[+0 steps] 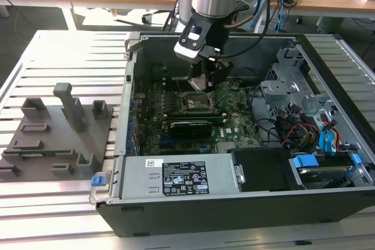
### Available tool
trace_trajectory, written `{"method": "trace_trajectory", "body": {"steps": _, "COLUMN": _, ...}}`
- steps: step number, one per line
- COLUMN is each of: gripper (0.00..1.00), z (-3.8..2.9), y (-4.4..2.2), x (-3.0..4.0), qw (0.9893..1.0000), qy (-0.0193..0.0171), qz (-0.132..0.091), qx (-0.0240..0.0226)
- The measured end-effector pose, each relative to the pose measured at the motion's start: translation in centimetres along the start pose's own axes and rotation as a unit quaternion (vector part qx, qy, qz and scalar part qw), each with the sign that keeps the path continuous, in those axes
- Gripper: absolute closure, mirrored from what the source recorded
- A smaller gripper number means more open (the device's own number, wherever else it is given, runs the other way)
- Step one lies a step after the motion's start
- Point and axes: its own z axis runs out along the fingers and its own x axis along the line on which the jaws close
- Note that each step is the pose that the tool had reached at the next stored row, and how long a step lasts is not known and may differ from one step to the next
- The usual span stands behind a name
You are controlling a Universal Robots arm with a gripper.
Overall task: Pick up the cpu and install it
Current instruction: 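Place the cpu into insertion slot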
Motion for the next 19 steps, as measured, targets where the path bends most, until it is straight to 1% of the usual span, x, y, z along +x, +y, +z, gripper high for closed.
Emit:
{"method": "trace_trajectory", "body": {"steps": 3, "gripper": 0.45, "z": 0.0, "y": 0.0, "x": 0.0, "qw": 0.9999, "qy": 0.0, "qz": 0.012, "qx": 0.0001}}
{"method": "trace_trajectory", "body": {"steps": 5, "gripper": 0.45, "z": 0.0, "y": 0.0, "x": 0.0, "qw": 0.9997, "qy": 0.0001, "qz": 0.025, "qx": 0.0002}}
{"method": "trace_trajectory", "body": {"steps": 9, "gripper": 0.45, "z": 0.0, "y": 0.0, "x": 0.0, "qw": 0.9992, "qy": 0.0001, "qz": 0.039, "qx": 0.0003}}
{"method": "trace_trajectory", "body": {"steps": 14, "gripper": 0.45, "z": 0.0, "y": 0.0, "x": 0.0, "qw": 0.9987, "qy": 0.0001, "qz": 0.052, "qx": 0.0004}}
{"method": "trace_trajectory", "body": {"steps": 16, "gripper": 0.45, "z": 0.0, "y": 0.0, "x": 0.0, "qw": 0.9984, "qy": 0.0001, "qz": 0.057, "qx": 0.0005}}
{"method": "trace_trajectory", "body": {"steps": 19, "gripper": 0.45, "z": 0.0, "y": 0.0, "x": 0.0, "qw": 0.9976, "qy": 0.0002, "qz": 0.069, "qx": 0.0006}}
